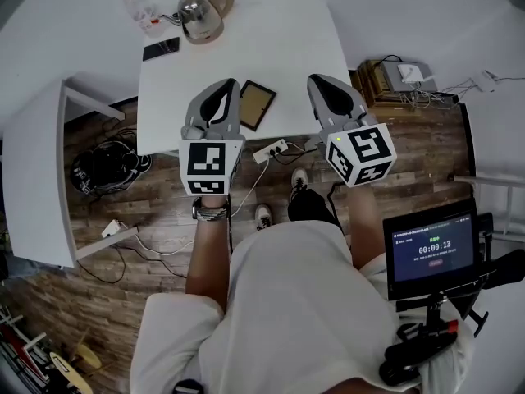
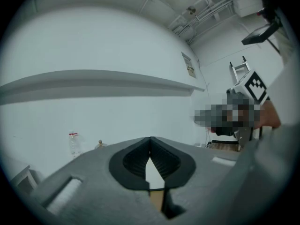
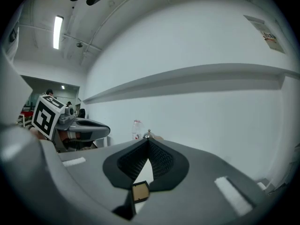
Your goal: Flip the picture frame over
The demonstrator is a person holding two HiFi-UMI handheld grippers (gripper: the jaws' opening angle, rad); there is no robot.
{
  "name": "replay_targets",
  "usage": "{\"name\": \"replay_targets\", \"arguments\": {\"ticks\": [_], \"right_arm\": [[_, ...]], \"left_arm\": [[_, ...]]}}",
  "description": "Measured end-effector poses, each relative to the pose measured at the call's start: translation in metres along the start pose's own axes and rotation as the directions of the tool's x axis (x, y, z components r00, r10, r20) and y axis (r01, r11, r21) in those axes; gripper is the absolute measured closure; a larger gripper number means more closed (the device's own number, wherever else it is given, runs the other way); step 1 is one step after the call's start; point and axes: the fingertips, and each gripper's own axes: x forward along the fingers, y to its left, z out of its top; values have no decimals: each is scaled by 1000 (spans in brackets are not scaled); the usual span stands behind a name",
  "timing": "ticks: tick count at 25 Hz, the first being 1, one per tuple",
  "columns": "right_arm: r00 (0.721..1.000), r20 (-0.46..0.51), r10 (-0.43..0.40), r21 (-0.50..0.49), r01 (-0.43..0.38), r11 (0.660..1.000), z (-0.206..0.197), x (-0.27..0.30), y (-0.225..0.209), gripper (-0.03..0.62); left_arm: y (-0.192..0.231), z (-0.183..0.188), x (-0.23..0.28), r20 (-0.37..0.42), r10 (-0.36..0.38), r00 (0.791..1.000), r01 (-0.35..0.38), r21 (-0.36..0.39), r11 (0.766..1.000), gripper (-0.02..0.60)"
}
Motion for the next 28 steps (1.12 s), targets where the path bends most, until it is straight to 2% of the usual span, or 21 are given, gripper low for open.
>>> {"name": "replay_targets", "arguments": {"ticks": [9, 28], "right_arm": [[998, 56, -21, -30, 23, 999, 27, -1, -4, 592], [999, 45, -30, -37, 32, 999, 25, -2, -8, 592]], "left_arm": [[4, 31, -2, 56, 1, 998, -4, 47, 999, 578], [0, 28, 4, 48, -18, 999, 17, 40, 999, 577]]}}
